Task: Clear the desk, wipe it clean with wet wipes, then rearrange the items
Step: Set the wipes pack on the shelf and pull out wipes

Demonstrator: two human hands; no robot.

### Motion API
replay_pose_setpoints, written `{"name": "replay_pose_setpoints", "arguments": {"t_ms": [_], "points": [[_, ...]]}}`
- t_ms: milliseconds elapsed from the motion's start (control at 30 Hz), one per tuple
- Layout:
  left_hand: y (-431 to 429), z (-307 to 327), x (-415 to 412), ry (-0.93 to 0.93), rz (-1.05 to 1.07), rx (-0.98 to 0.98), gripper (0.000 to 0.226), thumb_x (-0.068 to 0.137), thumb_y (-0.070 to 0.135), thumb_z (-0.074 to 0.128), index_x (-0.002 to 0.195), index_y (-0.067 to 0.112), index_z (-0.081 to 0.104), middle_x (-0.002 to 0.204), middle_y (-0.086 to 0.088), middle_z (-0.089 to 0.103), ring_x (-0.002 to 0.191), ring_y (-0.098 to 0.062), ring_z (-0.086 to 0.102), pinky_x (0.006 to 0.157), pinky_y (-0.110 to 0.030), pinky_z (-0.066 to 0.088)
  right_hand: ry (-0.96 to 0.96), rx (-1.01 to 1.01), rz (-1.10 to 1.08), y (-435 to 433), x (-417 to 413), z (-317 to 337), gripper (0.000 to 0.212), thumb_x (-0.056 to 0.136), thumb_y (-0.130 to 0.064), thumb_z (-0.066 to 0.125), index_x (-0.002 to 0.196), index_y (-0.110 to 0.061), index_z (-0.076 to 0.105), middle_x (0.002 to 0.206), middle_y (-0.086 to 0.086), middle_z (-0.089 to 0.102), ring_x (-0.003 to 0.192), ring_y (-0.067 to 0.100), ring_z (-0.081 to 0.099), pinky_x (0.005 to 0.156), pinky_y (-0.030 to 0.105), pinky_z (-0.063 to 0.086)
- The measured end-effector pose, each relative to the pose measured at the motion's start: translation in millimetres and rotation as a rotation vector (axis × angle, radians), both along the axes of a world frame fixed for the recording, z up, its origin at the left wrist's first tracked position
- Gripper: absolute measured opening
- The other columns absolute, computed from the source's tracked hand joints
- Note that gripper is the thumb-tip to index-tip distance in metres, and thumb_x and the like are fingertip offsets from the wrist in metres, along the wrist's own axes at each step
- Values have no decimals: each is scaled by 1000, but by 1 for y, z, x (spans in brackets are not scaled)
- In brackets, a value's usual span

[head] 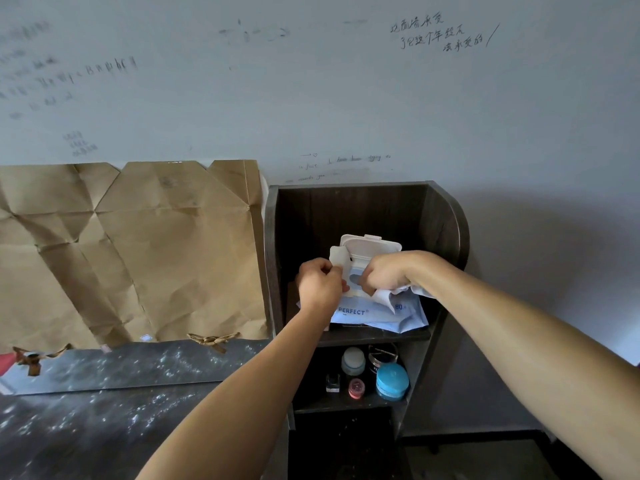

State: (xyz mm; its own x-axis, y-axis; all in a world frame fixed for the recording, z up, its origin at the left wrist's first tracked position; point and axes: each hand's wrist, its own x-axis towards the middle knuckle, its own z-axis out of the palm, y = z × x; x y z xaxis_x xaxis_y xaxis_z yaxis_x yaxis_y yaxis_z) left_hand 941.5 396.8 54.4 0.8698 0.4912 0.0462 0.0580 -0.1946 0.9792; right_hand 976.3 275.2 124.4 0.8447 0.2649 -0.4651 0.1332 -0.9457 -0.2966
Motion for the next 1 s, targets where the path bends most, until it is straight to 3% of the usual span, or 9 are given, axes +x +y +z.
{"name": "replay_pose_setpoints", "arguments": {"t_ms": [100, 233, 400, 467, 533, 600, 767, 900, 1000], "points": [[0, 2, -2, 17, -34, 88, 15, 90, 14, 56, 76, 12, 60, 66, -4, 66, 54, -9, 65, 50, -22, 49, -92, 36, 38, -8, 0, -8, 28, 84, -22, 56, 109, -19, 69, 110, 8, 66, 95, 26, 63, 81, 36, 54], [6, 2, -6, -46, -238, 390, 11, 83, 14, 58, 91, 20, 62, 79, 3, 63, 68, -11, 58, 52, -18, 40, -468, 125, -78, -34, -13, -25, 12, 84, -24, 58, 89, -21, 69, 87, 2, 67, 72, 24, 63, 65, 36, 55], [11, -8, -10, -88, -561, 1038, 38, 84, 27, 52, 120, 22, 63, 119, -7, 53, 114, -25, 42, 97, -36, 37, -633, -27, -135, -44, -33, -41, 17, 88, -13, 50, 73, -16, 43, 93, 13, 62, 72, 30, 50, 59, 34, 37], [13, -12, -11, -76, -584, 1188, 39, 89, 33, 44, 124, 27, 60, 124, -5, 49, 118, -26, 39, 102, -40, 30, -679, -18, -170, -50, -33, -42, 7, 89, -9, 47, 93, -13, 50, 103, 15, 62, 84, 34, 58, 62, 35, 37], [16, -15, -11, -80, -592, 1221, 37, 92, 33, 44, 126, 29, 58, 126, -3, 48, 120, -24, 37, 102, -40, 28, -716, -12, -127, -57, -30, -46, 49, 90, -7, 43, 136, -20, 35, 115, 16, 56, 95, 37, 60, 64, 35, 39], [18, -17, -14, -123, -583, 1126, 33, 90, 30, 50, 120, 23, 63, 121, -4, 51, 118, -23, 40, 101, -37, 30, -733, 11, -40, -60, -33, -48, 69, 89, -4, 41, 145, -36, 17, 118, 12, 51, 86, 33, 59, 59, 35, 41], [18, -22, -26, -286, -202, 701, 19, 83, 4, 55, 100, 4, 60, 107, -10, 54, 95, -28, 55, 76, -27, 40, -660, 69, 150, -63, -32, -48, 51, 90, -10, 39, 128, -44, 43, 130, 2, 48, 93, 29, 58, 64, 34, 40], [23, -27, -32, -320, -263, 917, 32, 86, 14, 55, 118, 10, 58, 131, -11, 48, 115, -27, 47, 88, -34, 44, -612, -172, 283, -63, -46, -66, 57, 93, -11, 35, 138, -45, 35, 134, 2, 43, 98, 29, 58, 67, 34, 42], [30, -39, -38, -245, -407, 1050, 34, 93, 33, 51, 122, 18, 60, 140, -7, 46, 128, -26, 39, 98, -41, 41, -567, -198, 301, -66, -54, -78, 55, 91, -43, 39, 143, -43, 21, 139, 6, 38, 97, 31, 59, 69, 36, 45]]}}
